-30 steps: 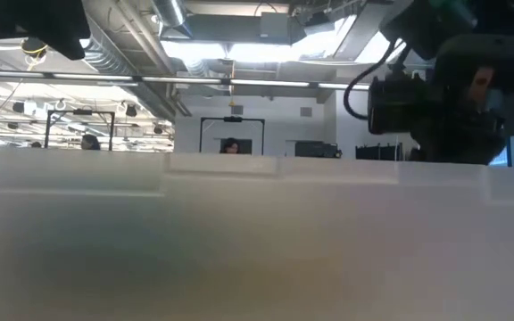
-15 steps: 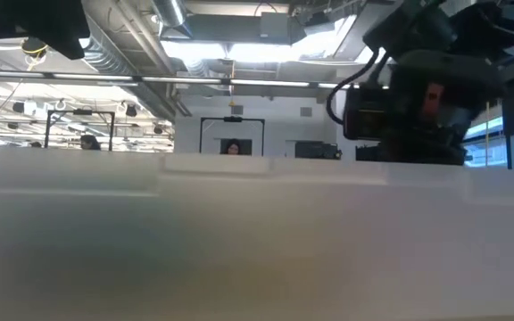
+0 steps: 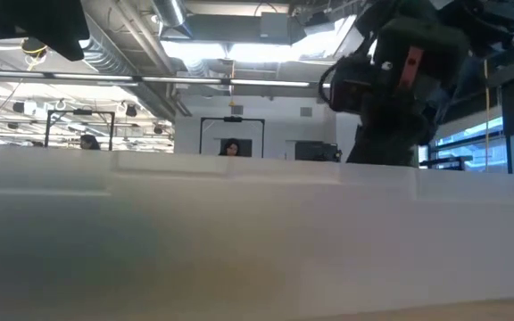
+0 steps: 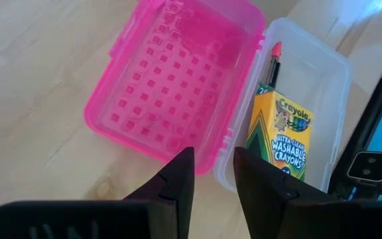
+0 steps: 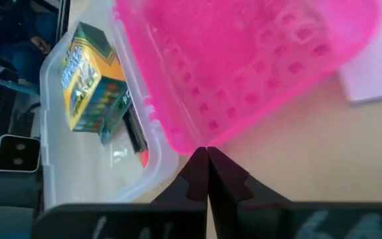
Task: Pack school essentials
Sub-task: Put the blue pen into the pink supply box
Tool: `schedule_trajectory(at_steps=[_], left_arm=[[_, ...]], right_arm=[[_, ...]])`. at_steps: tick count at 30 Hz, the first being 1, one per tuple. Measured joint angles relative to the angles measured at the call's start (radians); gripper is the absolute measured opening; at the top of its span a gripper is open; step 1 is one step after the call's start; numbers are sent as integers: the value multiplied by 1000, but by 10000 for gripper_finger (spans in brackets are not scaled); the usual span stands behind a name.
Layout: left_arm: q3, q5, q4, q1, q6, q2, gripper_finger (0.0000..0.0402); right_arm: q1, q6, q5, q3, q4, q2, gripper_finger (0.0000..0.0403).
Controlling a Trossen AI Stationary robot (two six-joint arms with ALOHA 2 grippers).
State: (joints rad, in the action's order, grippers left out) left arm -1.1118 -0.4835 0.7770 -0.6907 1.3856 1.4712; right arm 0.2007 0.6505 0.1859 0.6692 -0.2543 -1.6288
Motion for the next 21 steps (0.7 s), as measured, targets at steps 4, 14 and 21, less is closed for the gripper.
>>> schedule_trajectory(at_steps=[4,14,21], left_arm=[[0,-1,1,0,0,0,98],[0,-31,0,27,0,0,99],[0,-32,1,78,-2,0,99]], right_arm=[[-31,-2,-36,0,128,128,2],[-150,78,-288,150,748,470,2],[-278,85,-337,310,1002,493,2]])
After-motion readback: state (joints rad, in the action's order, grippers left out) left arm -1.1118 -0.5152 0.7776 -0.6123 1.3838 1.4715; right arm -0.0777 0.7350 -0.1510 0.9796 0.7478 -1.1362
